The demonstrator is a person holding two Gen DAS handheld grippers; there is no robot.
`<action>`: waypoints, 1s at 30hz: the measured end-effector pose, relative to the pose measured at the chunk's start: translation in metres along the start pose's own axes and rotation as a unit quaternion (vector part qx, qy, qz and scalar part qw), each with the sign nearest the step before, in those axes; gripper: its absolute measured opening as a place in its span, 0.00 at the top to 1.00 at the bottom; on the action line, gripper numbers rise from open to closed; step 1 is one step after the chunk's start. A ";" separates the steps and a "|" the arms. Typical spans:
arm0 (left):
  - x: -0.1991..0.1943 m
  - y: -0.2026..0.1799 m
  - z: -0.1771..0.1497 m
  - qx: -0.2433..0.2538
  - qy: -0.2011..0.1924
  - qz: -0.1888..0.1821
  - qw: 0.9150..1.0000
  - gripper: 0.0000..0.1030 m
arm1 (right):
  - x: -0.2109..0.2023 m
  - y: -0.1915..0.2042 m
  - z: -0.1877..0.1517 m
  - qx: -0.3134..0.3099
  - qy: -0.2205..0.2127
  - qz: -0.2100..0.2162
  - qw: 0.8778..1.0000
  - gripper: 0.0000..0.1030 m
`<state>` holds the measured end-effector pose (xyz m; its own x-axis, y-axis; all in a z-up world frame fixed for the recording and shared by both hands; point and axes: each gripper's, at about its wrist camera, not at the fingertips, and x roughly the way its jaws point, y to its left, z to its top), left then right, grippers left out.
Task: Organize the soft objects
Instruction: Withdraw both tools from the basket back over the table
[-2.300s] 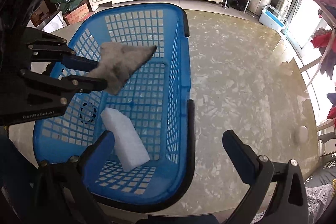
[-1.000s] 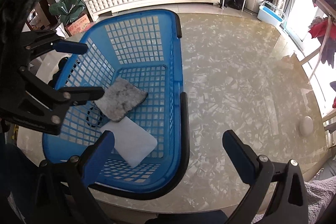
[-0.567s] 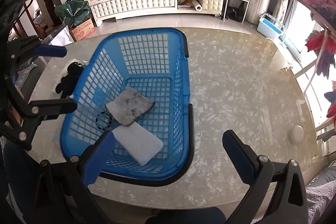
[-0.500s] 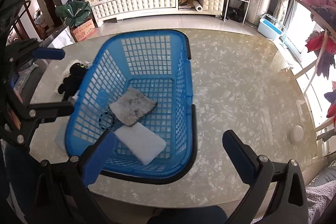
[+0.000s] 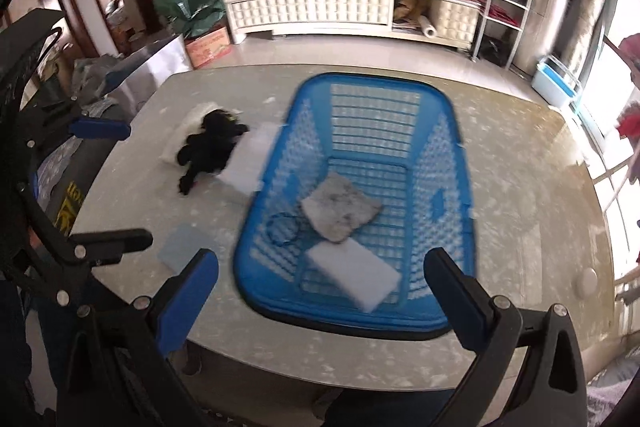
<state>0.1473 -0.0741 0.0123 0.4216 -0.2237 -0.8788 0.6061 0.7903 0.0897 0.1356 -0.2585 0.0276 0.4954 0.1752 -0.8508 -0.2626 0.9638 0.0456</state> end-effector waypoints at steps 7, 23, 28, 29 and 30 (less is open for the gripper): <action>-0.010 0.019 -0.041 -0.022 0.008 0.013 1.000 0.00 | 0.014 0.045 0.006 -0.045 0.003 0.035 0.998 0.00; 0.006 0.076 -0.125 -0.102 0.045 0.065 0.992 0.00 | 0.082 0.132 0.007 -0.151 0.057 0.080 0.984 0.00; 0.022 0.089 -0.141 -0.121 0.055 0.057 0.989 0.00 | 0.106 0.144 0.001 -0.158 0.087 0.085 0.980 0.03; 0.027 0.090 -0.144 -0.126 0.058 0.051 0.989 0.00 | 0.113 0.146 0.000 -0.160 0.093 0.084 0.979 0.03; 0.030 0.091 -0.146 -0.128 0.059 0.049 0.989 0.00 | 0.117 0.149 -0.001 -0.161 0.097 0.085 0.979 0.03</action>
<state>0.1169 0.0748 -0.0748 0.3793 -0.0828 -0.9216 0.3692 0.9268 0.0687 0.1533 -0.0945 -0.0662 0.2635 0.2562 -0.9300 -0.5899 0.8056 0.0548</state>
